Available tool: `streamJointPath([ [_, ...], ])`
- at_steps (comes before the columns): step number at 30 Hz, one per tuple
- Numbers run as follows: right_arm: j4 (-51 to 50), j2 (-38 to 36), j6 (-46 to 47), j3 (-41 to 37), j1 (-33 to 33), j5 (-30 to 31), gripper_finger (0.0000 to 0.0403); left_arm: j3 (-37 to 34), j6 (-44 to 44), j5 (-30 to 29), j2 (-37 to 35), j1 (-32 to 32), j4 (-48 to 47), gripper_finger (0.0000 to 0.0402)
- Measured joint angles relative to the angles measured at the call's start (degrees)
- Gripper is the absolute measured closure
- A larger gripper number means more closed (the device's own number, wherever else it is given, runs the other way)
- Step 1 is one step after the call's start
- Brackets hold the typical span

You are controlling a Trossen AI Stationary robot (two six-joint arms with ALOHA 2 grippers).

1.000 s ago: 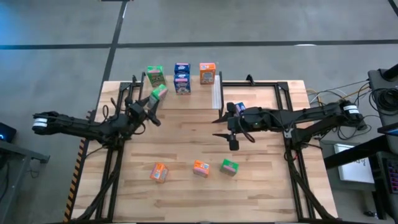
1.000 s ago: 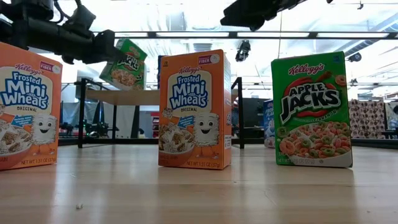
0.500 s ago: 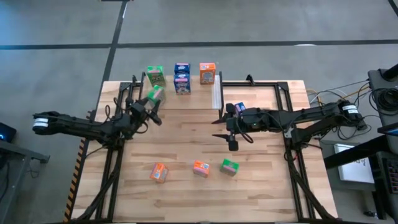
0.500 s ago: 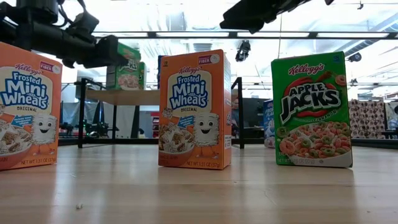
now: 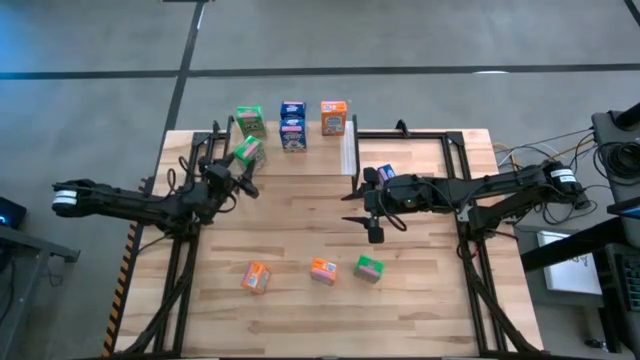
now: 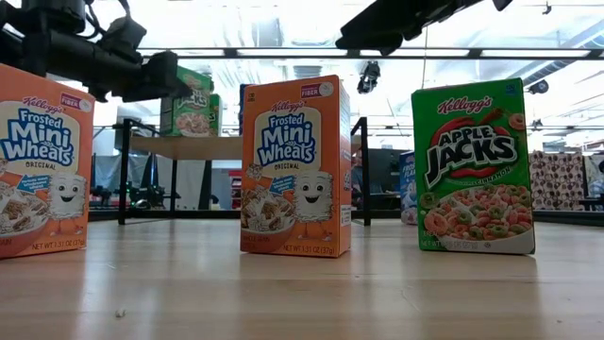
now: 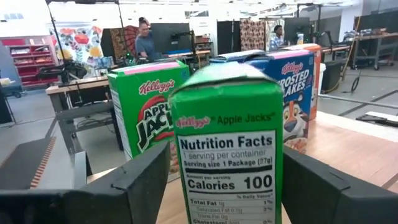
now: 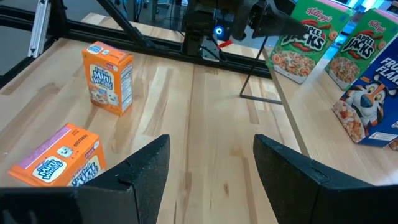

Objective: Stack cereal on shelf
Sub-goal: Put the top green cereal box on the shelf aligned with the other green cereal box

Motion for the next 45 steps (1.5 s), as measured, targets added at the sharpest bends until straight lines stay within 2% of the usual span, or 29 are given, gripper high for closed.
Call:
streamJointPath([
  [7, -0.17, -0.02, -0.01, 0.00, 0.00, 0.02, 0.0181, 3.49, 2.73, 0.05, -0.56, -1.57, -1.78, 0.0151],
  [13, -0.50, -0.04, -0.02, 0.00, 0.00, 0.04, 0.0181, 9.56, 2.83, 0.02, -0.56, -1.82, -12.06, 0.0151],
  [18, -0.57, -0.04, -0.02, 0.00, 0.00, 0.04, 0.0181, 18.74, -1.69, 0.03, -0.54, -1.82, -30.69, 0.0151],
  [24, -0.86, -0.04, -0.06, 0.00, 0.00, 0.04, 0.0181, 34.18, -15.93, 0.71, 1.19, -1.82, -64.15, 0.0151],
  [26, -1.00, -0.04, -0.20, 0.00, 0.00, 0.06, 0.0181, 39.19, -20.09, 2.67, 2.51, -1.82, -71.99, 0.0151],
  [38, -1.84, -0.06, -0.27, 0.00, 0.00, 0.08, 0.0181, 64.45, -39.58, 14.41, 16.26, 0.60, -98.78, 0.0151],
  [45, -3.10, -0.06, -0.63, 0.00, 0.00, 0.08, 0.0181, 73.38, -46.90, 21.27, 22.57, 5.42, -112.43, 0.0151],
])
